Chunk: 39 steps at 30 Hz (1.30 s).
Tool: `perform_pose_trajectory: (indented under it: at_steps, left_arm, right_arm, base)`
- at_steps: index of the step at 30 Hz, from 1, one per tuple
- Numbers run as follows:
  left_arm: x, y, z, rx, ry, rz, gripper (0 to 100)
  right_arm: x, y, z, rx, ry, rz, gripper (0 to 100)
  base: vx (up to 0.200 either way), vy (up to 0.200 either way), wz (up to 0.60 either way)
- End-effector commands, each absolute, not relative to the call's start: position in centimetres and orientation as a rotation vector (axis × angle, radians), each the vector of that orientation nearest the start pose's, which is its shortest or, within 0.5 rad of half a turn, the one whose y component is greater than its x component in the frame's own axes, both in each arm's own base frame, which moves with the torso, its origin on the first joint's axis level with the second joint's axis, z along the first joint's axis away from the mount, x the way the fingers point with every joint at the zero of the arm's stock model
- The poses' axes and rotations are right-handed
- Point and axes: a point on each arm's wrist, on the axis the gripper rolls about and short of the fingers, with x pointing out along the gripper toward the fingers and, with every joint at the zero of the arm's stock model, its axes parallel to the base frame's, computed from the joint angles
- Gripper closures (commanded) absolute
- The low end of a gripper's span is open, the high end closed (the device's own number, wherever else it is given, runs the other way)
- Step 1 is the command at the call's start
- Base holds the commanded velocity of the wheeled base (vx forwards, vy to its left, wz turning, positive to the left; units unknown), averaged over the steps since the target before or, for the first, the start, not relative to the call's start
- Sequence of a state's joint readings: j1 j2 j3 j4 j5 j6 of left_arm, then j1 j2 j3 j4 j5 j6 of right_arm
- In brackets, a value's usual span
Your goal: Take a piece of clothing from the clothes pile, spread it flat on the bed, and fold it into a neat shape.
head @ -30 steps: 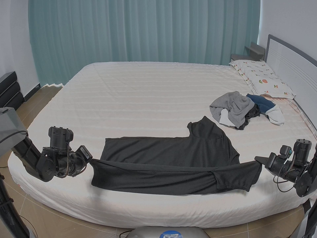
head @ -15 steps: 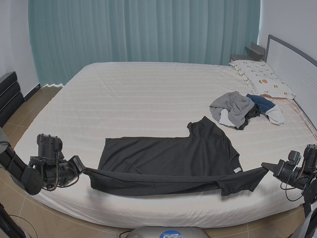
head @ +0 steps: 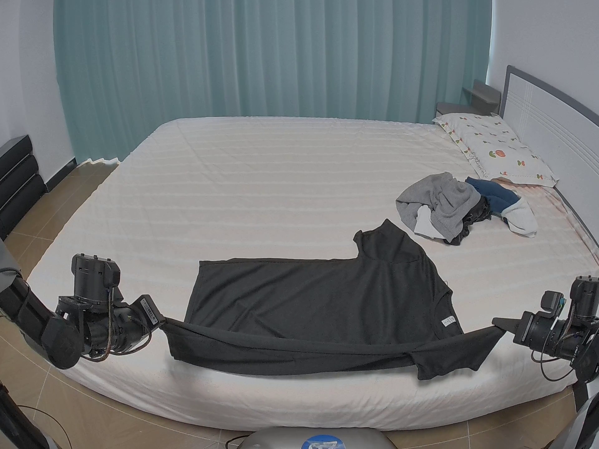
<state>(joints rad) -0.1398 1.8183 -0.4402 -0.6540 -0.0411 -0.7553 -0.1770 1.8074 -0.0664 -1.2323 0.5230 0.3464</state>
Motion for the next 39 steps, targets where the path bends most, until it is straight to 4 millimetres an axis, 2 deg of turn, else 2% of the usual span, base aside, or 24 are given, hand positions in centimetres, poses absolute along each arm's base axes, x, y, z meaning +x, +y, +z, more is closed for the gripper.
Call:
perform_pose_trajectory:
  at_steps: [1,2,4,6,8,12,18,24,29,34,35,36,37,39]
  left_arm:
    - [28.4,-3.9,4.9,-0.716,0.775,0.141,100]
    - [28.4,-3.9,4.9,-0.716,0.775,0.141,100]
    - [29.9,-4.2,3.9,-0.749,0.788,0.159,100]
    - [30.1,-4.2,3.6,-0.750,0.794,0.164,100]
    - [31.1,-4.3,2.2,-0.746,0.823,0.182,100]
    - [32.3,-4.0,0.6,-0.752,0.842,0.210,100]
    - [34.2,-4.1,-0.3,-0.796,0.824,0.230,100]
    - [35.4,-4.3,-0.4,-0.799,0.804,0.217,100]
    - [35.9,-4.6,-0.5,-0.799,0.798,0.207,100]
    - [36.2,-4.7,-0.8,-0.795,0.804,0.208,100]
    - [36.2,-4.7,-0.8,-0.795,0.805,0.208,100]
    - [36.2,-4.7,-0.8,-0.795,0.805,0.208,100]
    - [36.2,-4.8,-0.8,-0.794,0.805,0.206,0]
    - [36.2,-4.8,-0.8,-0.795,0.806,0.208,0]
  right_arm:
    - [23.1,-2.8,5.2,0.506,0.526,0.252,100]
    - [23.1,-2.8,5.2,0.506,0.526,0.252,100]
    - [25.0,-2.9,4.3,0.503,0.533,0.251,100]
    - [25.4,-2.8,4.1,0.502,0.537,0.253,100]
    - [26.9,-2.7,3.2,0.501,0.546,0.265,100]
    - [29.1,-2.4,1.9,0.486,0.547,0.247,100]
    - [31.5,-1.9,-0.2,0.472,0.563,0.226,100]
    - [32.8,-1.9,-1.3,0.463,0.560,0.194,100]
    - [33.3,-2.0,-1.3,0.464,0.554,0.192,100]
    - [33.5,-2.0,-2.1,0.468,0.571,0.187,100]
    - [33.5,-2.0,-2.3,0.469,0.579,0.189,0]
    - [33.5,-2.0,-2.4,0.469,0.579,0.189,0]
    - [33.5,-1.9,-2.7,0.469,0.582,0.191,0]
    - [33.6,-1.9,-2.6,0.478,0.578,0.189,0]
  base:
    - [0.000,0.000,0.00]
    - [0.000,0.000,0.00]
    - [0.000,0.000,0.00]
    - [0.000,0.000,0.00]
    - [0.000,0.000,0.00]
    - [0.000,0.000,0.00]
    - [0.000,0.000,0.00]
    - [0.000,0.000,0.00]
    - [0.000,0.000,0.00]
    - [0.000,0.000,0.00]
    - [0.000,0.000,0.00]
    - [0.000,0.000,0.00]
    - [0.000,0.000,0.00]
    - [0.000,0.000,0.00]
